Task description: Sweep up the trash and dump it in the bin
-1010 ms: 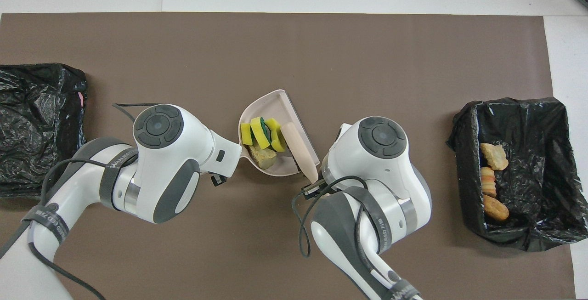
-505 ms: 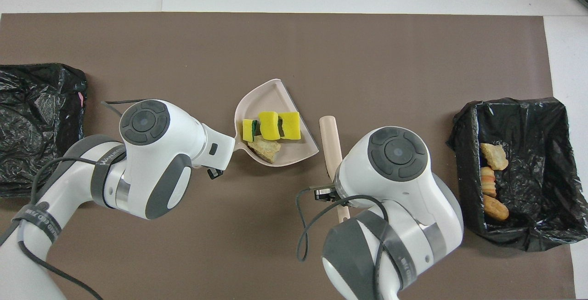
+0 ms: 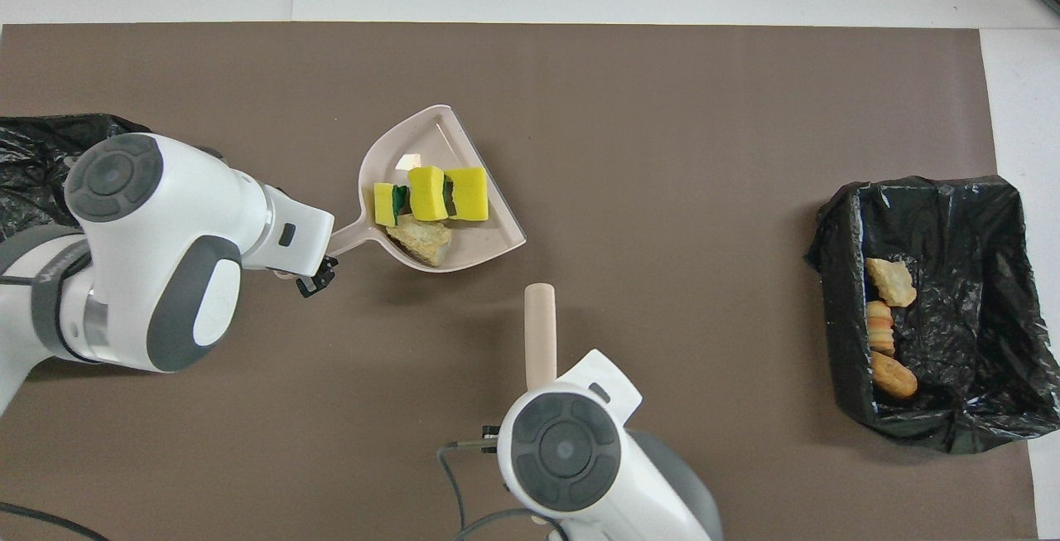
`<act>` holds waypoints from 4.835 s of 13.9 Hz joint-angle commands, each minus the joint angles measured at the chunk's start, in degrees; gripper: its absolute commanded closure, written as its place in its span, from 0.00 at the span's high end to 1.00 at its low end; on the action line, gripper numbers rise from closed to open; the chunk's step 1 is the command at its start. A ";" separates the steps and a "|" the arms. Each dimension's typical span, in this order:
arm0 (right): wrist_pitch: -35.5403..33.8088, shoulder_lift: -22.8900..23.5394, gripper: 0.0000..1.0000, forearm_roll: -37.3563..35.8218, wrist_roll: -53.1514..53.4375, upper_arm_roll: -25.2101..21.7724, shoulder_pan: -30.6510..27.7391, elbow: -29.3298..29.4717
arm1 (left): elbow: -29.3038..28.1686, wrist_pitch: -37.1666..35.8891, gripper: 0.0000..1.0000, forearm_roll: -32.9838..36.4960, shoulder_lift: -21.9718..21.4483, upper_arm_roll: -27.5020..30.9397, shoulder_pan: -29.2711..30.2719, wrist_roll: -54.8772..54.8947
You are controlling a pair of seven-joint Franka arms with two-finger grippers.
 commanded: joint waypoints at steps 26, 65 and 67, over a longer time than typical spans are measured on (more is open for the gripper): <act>-16.46 8.36 1.00 -6.85 -26.28 -0.86 -14.90 22.11 | 25.72 -26.06 0.00 22.97 4.06 0.84 49.08 33.77; -23.76 4.59 1.00 -5.10 -48.89 -8.68 -40.41 31.96 | 29.42 -23.57 0.00 36.74 3.28 -1.27 23.08 12.63; -23.76 4.58 1.00 -5.10 -48.89 -8.68 -40.41 31.96 | 25.91 -26.04 0.00 32.70 0.82 -1.27 20.09 3.93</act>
